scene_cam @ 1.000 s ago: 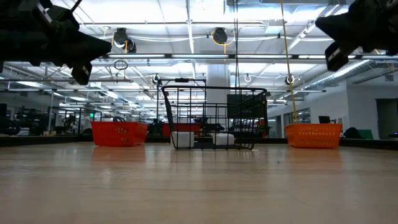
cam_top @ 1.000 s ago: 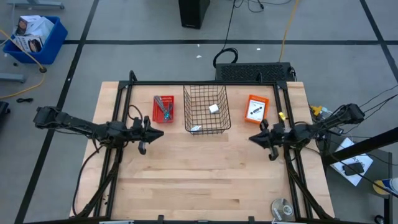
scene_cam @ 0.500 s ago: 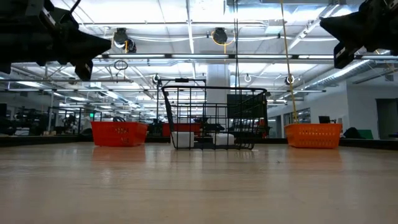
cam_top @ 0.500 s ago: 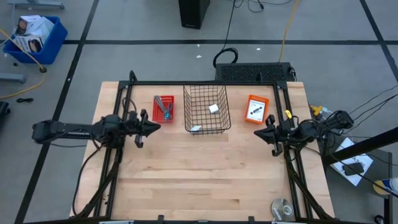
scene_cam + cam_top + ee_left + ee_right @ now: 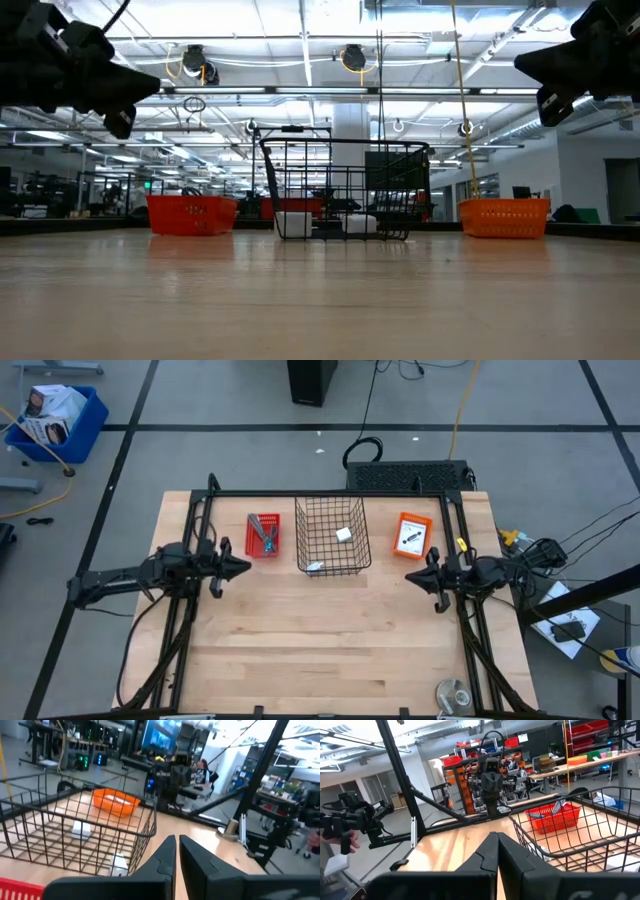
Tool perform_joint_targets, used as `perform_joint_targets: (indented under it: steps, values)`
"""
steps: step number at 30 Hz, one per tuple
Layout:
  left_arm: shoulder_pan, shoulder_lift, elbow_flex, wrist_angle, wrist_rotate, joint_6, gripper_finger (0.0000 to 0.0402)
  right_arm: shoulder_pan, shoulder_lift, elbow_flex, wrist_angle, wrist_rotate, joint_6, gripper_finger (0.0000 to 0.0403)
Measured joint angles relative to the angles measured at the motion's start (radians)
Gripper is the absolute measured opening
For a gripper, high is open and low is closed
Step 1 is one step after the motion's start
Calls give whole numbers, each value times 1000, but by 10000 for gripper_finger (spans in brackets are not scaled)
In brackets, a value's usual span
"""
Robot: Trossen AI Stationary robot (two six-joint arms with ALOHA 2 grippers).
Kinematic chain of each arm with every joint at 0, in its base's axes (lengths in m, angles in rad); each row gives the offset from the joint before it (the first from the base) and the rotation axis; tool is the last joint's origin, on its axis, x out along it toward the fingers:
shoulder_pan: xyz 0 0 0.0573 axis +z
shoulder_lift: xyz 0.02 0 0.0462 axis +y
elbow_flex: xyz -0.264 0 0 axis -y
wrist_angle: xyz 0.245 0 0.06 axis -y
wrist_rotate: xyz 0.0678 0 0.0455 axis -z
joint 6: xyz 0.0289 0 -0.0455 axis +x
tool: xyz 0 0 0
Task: Pick and place items into bin
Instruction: Return to Home Position
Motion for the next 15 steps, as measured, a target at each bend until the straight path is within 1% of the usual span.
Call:
perform_joint_targets:
  steps: [3, 4, 9, 11, 15]
  values:
    - [19, -86, 0, -43, 4, 7, 26, 0, 0, 0, -11, 0, 11, 0]
    - [26, -84, 4, -25, 4, 13, 26, 0, 0, 0, -13, 0, 9, 0]
    - [36, -83, 9, -51, 45, 15, 26, 0, 0, 0, -14, 25, -42, 0]
    - [33, -83, 5, -68, 48, 14, 26, 0, 2, 0, -13, 28, -52, 0]
    - [33, -83, 6, -40, 40, 53, 26, 0, 3, 0, -14, 25, -52, 0]
